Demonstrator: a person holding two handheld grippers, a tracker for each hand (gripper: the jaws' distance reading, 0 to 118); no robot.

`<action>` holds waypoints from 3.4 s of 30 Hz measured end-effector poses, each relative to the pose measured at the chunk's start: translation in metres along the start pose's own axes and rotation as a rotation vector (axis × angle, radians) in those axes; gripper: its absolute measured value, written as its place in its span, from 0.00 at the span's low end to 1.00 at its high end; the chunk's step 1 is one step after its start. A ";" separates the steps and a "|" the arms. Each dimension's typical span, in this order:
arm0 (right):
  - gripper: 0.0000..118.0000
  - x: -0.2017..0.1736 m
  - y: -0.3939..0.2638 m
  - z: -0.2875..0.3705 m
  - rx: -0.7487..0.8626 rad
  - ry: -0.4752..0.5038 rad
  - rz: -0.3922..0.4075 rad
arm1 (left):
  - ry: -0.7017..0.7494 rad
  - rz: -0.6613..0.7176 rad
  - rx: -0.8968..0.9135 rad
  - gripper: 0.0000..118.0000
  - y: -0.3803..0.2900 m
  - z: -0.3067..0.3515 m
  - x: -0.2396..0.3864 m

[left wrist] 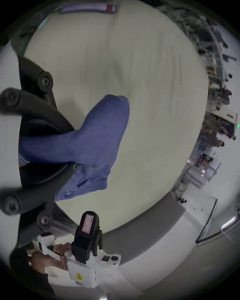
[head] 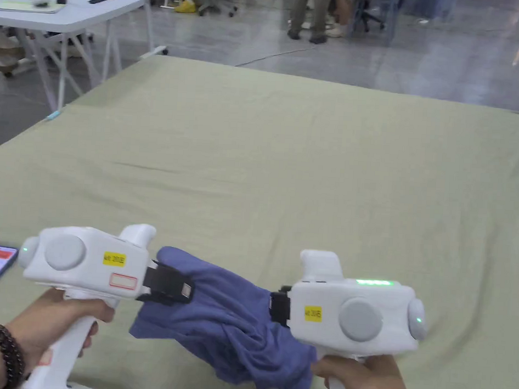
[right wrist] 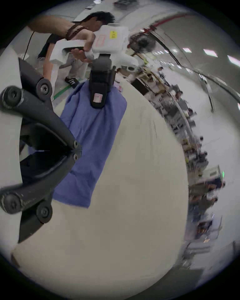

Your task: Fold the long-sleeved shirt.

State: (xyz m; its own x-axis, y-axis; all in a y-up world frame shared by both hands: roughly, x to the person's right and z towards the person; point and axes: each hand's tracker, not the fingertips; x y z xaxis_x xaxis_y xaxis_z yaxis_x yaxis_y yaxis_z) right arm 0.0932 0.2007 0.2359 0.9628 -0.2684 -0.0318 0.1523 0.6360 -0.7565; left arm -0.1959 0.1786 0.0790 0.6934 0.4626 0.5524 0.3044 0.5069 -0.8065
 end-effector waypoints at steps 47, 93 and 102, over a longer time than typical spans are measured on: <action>0.00 0.135 -0.048 0.248 0.826 -0.695 0.091 | 0.389 -0.435 0.986 0.00 -0.036 -0.022 0.344; 1.00 0.149 -0.114 0.241 0.747 -0.737 0.038 | 0.323 -0.466 0.921 1.00 -0.094 -0.052 0.316; 1.00 0.149 -0.114 0.240 0.740 -0.729 0.041 | 0.316 -0.478 0.899 1.00 -0.097 -0.042 0.317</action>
State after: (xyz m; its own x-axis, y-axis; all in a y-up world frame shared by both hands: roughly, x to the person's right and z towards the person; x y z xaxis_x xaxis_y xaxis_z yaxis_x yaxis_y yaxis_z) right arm 0.2731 0.2621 0.4741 0.8342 0.1097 0.5405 -0.0220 0.9858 -0.1662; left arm 0.0215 0.2454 0.3235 0.8068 -0.0706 0.5867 0.0855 0.9963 0.0024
